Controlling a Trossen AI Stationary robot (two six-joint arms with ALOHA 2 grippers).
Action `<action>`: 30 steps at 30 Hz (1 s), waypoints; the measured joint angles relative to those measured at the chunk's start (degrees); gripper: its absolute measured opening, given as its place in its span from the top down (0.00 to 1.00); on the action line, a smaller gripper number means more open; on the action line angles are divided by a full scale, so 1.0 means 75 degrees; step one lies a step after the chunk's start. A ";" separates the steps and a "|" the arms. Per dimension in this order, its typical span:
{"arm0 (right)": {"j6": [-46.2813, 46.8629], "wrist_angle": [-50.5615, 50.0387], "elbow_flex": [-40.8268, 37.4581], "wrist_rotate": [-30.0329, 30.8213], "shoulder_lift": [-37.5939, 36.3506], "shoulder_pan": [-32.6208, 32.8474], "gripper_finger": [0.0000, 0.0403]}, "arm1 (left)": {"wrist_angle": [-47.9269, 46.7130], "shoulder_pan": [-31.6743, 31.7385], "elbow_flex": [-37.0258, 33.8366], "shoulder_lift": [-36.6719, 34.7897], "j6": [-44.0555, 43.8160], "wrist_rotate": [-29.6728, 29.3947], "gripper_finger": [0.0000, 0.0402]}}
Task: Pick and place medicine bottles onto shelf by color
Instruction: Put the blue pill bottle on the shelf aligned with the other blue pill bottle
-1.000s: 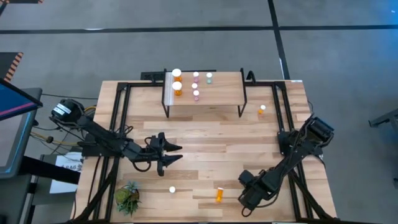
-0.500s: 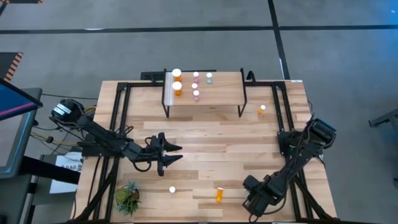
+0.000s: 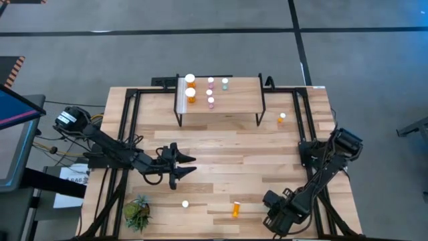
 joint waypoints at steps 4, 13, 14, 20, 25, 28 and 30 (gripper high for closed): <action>0.0171 0.0158 0.0000 0.0002 0.0121 0.0180 0.60 | 0.0000 -0.0038 0.0000 0.0000 -0.0003 0.0047 0.55; 0.0121 -0.0011 0.0369 -0.0135 0.0821 0.0210 0.60 | -0.0101 -0.0044 0.0000 -0.0003 -0.0081 0.0058 0.55; 0.0121 -0.0167 0.0471 -0.0106 0.0830 0.0210 0.60 | -0.0103 -0.0044 0.0000 -0.0003 -0.0082 0.0063 0.55; 0.0109 -0.0996 0.0824 0.0302 0.0851 0.0202 0.62 | -0.0120 -0.0050 0.0000 -0.0003 -0.0097 0.0060 0.55; -0.0159 -0.1023 0.0828 0.0361 0.0891 0.0127 0.66 | -0.0137 -0.0050 0.0000 -0.0003 -0.0140 0.0061 0.55; -0.0264 -0.1006 0.0831 0.0413 0.0886 0.0085 0.70 | -0.0137 -0.0050 0.0000 -0.0003 -0.0140 0.0058 0.55; -0.0285 -0.0996 0.0831 0.0587 0.0836 0.0072 0.72 | -0.0137 -0.0050 0.0000 -0.0003 -0.0140 0.0061 0.55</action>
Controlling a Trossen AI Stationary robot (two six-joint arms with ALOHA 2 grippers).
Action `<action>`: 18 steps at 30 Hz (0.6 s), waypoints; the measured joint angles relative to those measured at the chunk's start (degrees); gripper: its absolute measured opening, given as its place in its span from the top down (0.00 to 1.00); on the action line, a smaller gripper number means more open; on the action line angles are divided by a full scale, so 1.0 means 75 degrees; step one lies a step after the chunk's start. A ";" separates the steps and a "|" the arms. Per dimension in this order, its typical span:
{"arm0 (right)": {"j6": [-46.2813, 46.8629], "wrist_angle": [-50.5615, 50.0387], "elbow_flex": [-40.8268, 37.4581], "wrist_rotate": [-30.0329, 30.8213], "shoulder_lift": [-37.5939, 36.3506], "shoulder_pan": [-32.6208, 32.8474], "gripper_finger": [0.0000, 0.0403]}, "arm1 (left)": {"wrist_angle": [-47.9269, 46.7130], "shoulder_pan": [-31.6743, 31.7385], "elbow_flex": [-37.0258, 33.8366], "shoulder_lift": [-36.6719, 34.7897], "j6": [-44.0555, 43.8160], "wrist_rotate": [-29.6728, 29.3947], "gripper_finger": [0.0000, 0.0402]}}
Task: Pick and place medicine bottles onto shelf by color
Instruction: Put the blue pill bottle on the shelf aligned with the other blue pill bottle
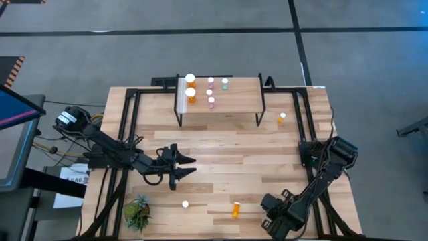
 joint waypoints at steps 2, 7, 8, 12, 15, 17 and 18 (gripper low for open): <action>-0.0003 0.0071 0.0000 0.0414 -0.0060 0.0004 0.72 | 0.0000 0.0000 0.0000 0.0000 0.0000 0.0000 0.55; -0.0024 0.0050 0.0004 0.1767 -0.0392 0.0156 0.71 | 0.0003 0.0000 0.0000 0.0000 0.0000 0.0000 0.55; -0.0026 0.0055 0.0003 0.2067 -0.0472 0.0189 0.70 | 0.0009 0.0000 0.0000 0.0000 0.0000 -0.0001 0.55; -0.0209 0.0036 0.0006 0.3735 -0.0851 0.0322 0.70 | 0.0017 0.0000 0.0000 0.0000 -0.0052 -0.0002 0.55; -0.0627 0.0034 0.0006 0.5161 -0.1084 0.0332 0.70 | 0.0043 0.0000 0.0000 0.0000 -0.0055 -0.0002 0.55; -0.0922 0.0054 0.0009 0.6112 -0.1246 0.0272 0.70 | 0.0119 0.0003 0.0008 0.0000 -0.0055 -0.0002 0.55; -0.1070 0.0090 0.0012 0.6545 -0.1300 0.0222 0.70 | 0.0117 0.0003 0.0038 0.0000 -0.0055 -0.0002 0.55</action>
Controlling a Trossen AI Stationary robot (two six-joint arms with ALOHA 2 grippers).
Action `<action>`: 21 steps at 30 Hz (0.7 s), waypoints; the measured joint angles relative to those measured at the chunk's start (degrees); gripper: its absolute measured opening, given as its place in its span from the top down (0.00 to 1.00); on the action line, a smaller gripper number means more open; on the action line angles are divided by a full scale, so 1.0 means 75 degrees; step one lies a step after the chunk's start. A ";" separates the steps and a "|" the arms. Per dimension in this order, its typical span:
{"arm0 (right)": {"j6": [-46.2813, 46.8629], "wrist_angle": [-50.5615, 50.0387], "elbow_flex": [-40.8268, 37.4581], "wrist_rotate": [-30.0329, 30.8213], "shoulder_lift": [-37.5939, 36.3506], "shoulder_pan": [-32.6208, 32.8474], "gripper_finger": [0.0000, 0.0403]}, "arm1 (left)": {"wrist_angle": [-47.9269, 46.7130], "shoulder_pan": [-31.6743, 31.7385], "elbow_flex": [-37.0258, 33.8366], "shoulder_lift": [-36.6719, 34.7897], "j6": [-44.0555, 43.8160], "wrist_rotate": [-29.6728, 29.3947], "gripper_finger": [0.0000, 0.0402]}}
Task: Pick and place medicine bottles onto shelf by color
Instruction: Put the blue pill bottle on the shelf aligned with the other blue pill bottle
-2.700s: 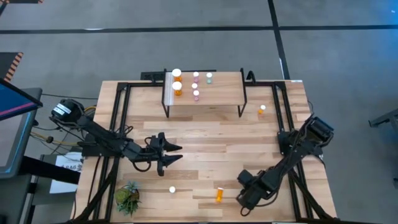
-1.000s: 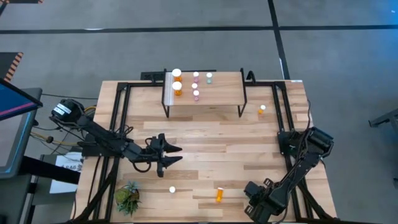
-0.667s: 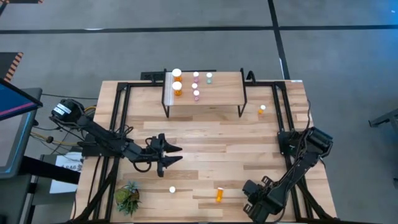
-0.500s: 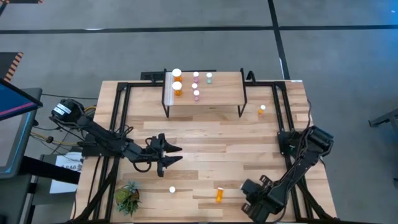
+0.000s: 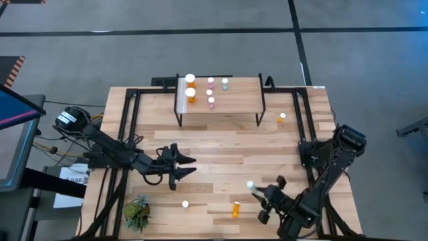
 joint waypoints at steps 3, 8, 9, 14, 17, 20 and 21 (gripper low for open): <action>-0.0654 0.0232 0.0000 0.0994 -0.0096 -0.0211 0.70 | -0.0034 0.0000 0.0181 0.0000 0.0030 0.0042 0.55; -0.1804 0.0943 0.0000 0.2102 -0.0125 -0.0659 0.70 | -0.0843 -0.0003 0.0708 0.0000 0.0338 0.0064 0.55; -0.1993 0.1115 0.0000 0.2233 -0.0125 -0.0758 0.70 | -0.0985 -0.0008 0.0800 0.0000 0.0382 0.0070 0.55; -0.3831 0.2700 0.0000 0.1949 -0.0125 -0.1273 0.70 | -0.1100 -0.0128 0.1070 0.0000 0.0803 0.0518 0.55; -0.5531 0.4307 0.0000 0.0829 -0.0125 -0.1585 0.70 | -0.1022 -0.0231 0.1142 0.0000 0.1046 0.0545 0.55; -0.7162 0.5865 0.0000 -0.0258 -0.0125 -0.1798 0.70 | -0.0976 -0.0284 0.1165 0.0000 0.1121 0.0553 0.55; -0.7661 0.6352 0.0000 -0.0462 -0.0125 -0.1836 0.70 | -0.0973 -0.0309 0.1165 0.0002 0.1122 0.0556 0.55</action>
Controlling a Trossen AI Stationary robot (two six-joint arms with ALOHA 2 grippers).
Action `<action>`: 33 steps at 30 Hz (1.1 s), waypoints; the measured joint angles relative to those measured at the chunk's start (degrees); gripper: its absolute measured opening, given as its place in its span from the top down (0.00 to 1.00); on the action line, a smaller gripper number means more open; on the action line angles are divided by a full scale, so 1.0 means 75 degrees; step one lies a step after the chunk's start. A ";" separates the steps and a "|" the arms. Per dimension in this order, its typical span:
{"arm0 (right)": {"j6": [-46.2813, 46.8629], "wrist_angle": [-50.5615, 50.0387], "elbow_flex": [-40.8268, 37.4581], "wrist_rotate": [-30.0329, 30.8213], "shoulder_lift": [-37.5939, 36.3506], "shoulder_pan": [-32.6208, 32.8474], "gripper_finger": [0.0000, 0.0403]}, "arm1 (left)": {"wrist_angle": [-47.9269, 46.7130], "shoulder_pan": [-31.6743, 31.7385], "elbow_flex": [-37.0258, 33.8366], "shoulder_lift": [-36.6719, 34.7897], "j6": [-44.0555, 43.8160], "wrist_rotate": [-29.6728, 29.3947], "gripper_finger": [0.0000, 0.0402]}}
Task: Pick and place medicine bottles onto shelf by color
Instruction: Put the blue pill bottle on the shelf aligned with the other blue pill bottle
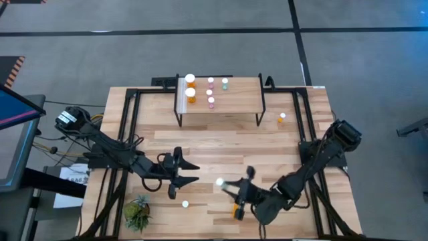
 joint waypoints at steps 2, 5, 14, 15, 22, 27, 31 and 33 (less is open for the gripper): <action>-0.0948 0.1054 0.0000 -0.0139 0.0000 -0.0039 0.70 | 0.0023 -0.0010 0.0000 0.0001 0.0001 0.0107 0.55; -0.2439 0.2567 0.0000 -0.0187 0.0000 -0.0082 0.70 | 0.0135 -0.0012 0.0000 0.0001 0.0007 0.0308 0.55; -0.3464 0.3644 0.0003 -0.2253 0.0003 -0.1039 0.70 | 0.0201 -0.0015 0.0000 0.0001 0.0146 0.0311 0.55; -0.3381 0.3618 0.0003 -0.2416 0.0003 -0.1167 0.70 | 0.0201 -0.0015 0.0000 0.0001 0.0172 0.0309 0.55; -0.3143 0.3551 0.0003 -0.3127 0.0003 -0.1678 0.70 | 0.0210 -0.0015 0.0000 0.0001 0.0291 0.0308 0.55; -0.2809 0.3079 0.0000 -0.3127 0.0006 -0.1763 0.70 | 0.0481 -0.0034 -0.0006 0.0001 0.0507 0.0303 0.55; -0.2584 0.2691 0.0000 -0.3124 0.0009 -0.1741 0.69 | 0.0829 -0.0142 -0.0006 0.0001 0.0873 0.0304 0.55; -0.2483 0.2624 0.0000 -0.3124 0.0009 -0.1740 0.69 | 0.0988 -0.0199 -0.0006 0.0001 0.1058 0.0304 0.55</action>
